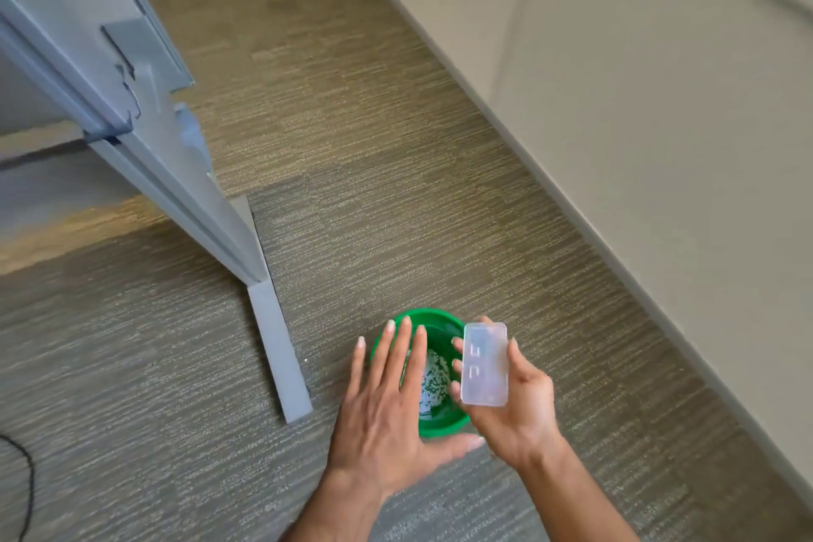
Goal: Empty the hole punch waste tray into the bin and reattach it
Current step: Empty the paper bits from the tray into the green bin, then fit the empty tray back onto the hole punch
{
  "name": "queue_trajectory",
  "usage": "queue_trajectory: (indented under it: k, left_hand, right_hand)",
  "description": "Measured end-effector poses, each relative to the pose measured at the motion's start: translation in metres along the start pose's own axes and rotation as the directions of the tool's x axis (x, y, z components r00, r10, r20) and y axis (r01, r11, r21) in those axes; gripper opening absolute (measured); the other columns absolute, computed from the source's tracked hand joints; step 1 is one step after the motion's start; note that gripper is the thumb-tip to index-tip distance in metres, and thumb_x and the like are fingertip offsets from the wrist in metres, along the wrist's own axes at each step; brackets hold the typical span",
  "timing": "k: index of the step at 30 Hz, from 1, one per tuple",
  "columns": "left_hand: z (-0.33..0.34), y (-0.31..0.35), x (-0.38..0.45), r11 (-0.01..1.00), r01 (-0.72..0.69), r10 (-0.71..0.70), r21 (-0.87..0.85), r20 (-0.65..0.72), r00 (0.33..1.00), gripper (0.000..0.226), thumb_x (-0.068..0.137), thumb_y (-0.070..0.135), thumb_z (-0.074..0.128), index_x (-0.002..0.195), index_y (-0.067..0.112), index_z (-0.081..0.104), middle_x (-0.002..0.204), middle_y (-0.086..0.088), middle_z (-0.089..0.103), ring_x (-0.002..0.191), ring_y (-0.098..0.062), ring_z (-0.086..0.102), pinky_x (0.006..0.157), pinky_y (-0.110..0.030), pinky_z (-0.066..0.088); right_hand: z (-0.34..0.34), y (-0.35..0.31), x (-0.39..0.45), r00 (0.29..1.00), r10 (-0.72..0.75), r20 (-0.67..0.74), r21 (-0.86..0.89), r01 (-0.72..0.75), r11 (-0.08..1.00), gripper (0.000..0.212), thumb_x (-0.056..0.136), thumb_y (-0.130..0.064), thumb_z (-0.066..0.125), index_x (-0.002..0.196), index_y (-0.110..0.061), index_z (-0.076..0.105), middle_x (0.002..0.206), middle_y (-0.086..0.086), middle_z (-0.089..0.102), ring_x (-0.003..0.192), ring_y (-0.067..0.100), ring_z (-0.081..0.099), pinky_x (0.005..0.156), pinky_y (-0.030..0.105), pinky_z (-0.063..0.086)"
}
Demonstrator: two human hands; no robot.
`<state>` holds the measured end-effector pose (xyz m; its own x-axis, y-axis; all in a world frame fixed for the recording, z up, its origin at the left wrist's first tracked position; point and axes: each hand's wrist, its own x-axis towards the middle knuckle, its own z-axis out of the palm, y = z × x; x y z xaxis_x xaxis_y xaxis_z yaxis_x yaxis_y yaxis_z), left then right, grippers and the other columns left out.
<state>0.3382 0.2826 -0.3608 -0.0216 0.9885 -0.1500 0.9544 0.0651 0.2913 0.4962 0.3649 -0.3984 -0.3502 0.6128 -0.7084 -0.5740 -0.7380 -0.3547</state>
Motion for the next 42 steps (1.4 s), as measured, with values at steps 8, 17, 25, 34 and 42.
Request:
queue_trajectory:
  k: [8, 17, 25, 34, 42]
  left_hand:
    - [-0.149, 0.084, -0.019, 0.995, -0.06, 0.046, -0.077, -0.168, 0.985, 0.132, 0.066, 0.101, 0.032, 0.156, 0.004, 0.024, 0.166, -0.013, 0.019, 0.154, -0.03, 0.016, 0.117, -0.054, 0.013]
    - [-0.305, 0.108, -0.042, 0.996, -0.065, 0.04, -0.063, -0.342, 0.939, 0.134, 0.066, 0.103, 0.031, 0.159, 0.01, 0.007, 0.169, -0.006, 0.002, 0.156, -0.022, -0.006, 0.125, -0.054, 0.003]
    - [-0.389, 0.058, -0.101, 0.994, 0.106, -0.1, -0.005, -0.404, 0.909, 0.131, 0.067, 0.102, 0.028, 0.159, 0.011, 0.012, 0.168, -0.011, 0.012, 0.156, -0.027, 0.006, 0.124, -0.059, 0.017]
    - [-0.421, -0.069, -0.193, 0.945, 0.326, -0.294, -0.001, -0.434, 0.852, 0.126, 0.065, 0.104, 0.027, 0.159, 0.021, 0.014, 0.168, -0.006, 0.013, 0.154, -0.029, 0.011, 0.124, -0.058, 0.015]
    - [-0.434, -0.163, -0.25, 0.916, 0.401, -0.362, 0.017, -0.4, 0.842, 0.13, 0.062, 0.104, 0.015, 0.16, 0.019, -0.001, 0.169, -0.005, -0.004, 0.156, -0.027, -0.002, 0.126, -0.053, 0.0]
  right_hand:
    - [0.093, -0.084, -0.139, 0.984, -0.094, 0.155, 0.014, 0.093, 0.996, 0.065, 0.095, -0.062, 0.046, 0.134, -0.015, 0.067, 0.11, 0.021, 0.076, 0.076, 0.03, 0.069, 0.067, 0.039, 0.054]
    - [0.211, -0.145, -0.269, 0.94, -0.107, 0.325, -0.036, 0.125, 0.991, 0.058, 0.097, -0.061, 0.042, 0.123, -0.019, 0.074, 0.114, 0.02, 0.075, 0.082, 0.03, 0.07, 0.071, 0.043, 0.057]
    - [0.298, -0.112, -0.324, 0.906, 0.033, 0.422, -0.17, 0.043, 0.984, 0.049, 0.101, -0.047, 0.042, 0.134, -0.02, 0.067, 0.118, 0.02, 0.073, 0.076, 0.03, 0.065, 0.066, 0.043, 0.049]
    - [0.386, 0.017, -0.328, 0.891, 0.185, 0.414, -0.294, -0.061, 0.954, 0.051, 0.102, -0.048, 0.041, 0.137, -0.02, 0.063, 0.124, 0.021, 0.065, 0.081, 0.03, 0.063, 0.067, 0.044, 0.053]
    - [0.437, 0.112, -0.326, 0.918, 0.21, 0.335, -0.38, -0.072, 0.922, 0.04, 0.094, -0.042, 0.055, 0.125, -0.023, 0.073, 0.124, 0.02, 0.069, 0.079, 0.03, 0.063, 0.066, 0.041, 0.052]
